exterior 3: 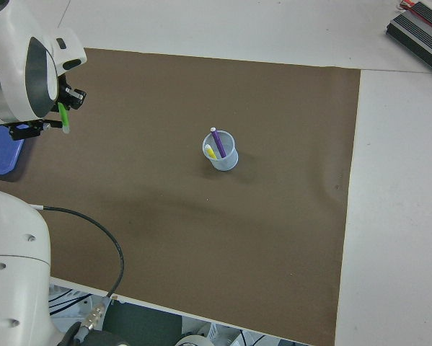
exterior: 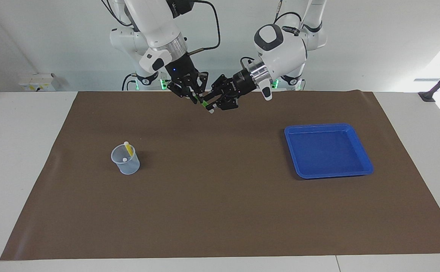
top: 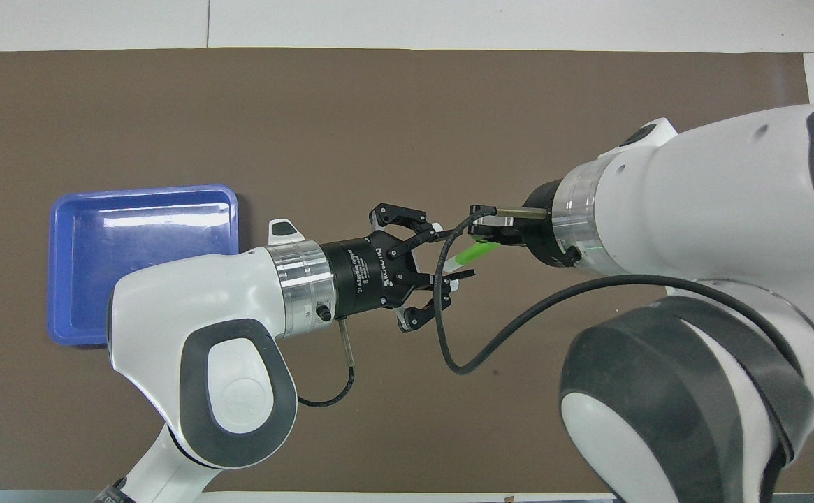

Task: Transfer and insert pens with both arms
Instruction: 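Take the green pen with the right gripper while the left gripper opens, then insert the green pen into the cup while the left gripper withdraws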

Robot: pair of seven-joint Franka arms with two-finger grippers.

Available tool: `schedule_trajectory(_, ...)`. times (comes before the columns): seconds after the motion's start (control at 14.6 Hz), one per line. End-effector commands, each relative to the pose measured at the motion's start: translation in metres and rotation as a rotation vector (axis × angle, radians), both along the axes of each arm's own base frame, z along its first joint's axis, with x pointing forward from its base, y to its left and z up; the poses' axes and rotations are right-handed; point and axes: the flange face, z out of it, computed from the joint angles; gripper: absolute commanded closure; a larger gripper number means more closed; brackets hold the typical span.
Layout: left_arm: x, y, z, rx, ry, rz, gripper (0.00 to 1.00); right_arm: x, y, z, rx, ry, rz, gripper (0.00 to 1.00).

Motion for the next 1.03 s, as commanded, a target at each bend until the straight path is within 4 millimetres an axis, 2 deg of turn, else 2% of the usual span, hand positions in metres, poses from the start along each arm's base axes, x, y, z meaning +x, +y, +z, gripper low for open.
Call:
schedule_trajectory(0.0, -0.007, 0.005, 0.001, 0.003, 0.001, 0.04, 0.0, -0.005, -0.041, -0.02, -0.071, -0.037, 0.047, 1.0)
schedule_trajectory(0.07, -0.005, 0.008, 0.001, 0.003, 0.002, 0.045, 0.0, -0.001, -0.057, -0.024, -0.115, -0.048, 0.074, 1.0)
schedule_trajectory(0.21, -0.001, 0.012, 0.0, 0.003, 0.004, 0.047, 0.0, 0.007, -0.077, -0.033, -0.217, -0.08, 0.167, 1.0)
schedule_trajectory(0.41, 0.018, 0.037, -0.003, 0.077, -0.034, 0.012, 0.0, 0.023, -0.111, -0.045, -0.321, -0.122, 0.236, 1.0)
schedule_trajectory(0.69, 0.049, 0.085, 0.002, 0.323, -0.102, -0.22, 0.0, 0.038, -0.169, -0.063, -0.387, -0.13, 0.293, 1.0)
schedule_trajectory(0.82, 0.052, 0.095, 0.001, 0.456, -0.145, -0.371, 0.0, 0.046, -0.187, -0.07, -0.416, -0.138, 0.33, 1.0)
schedule_trajectory(0.96, 0.051, 0.103, -0.001, 0.549, -0.226, -0.546, 0.0, 0.047, -0.202, -0.087, -0.432, -0.124, 0.346, 1.0)
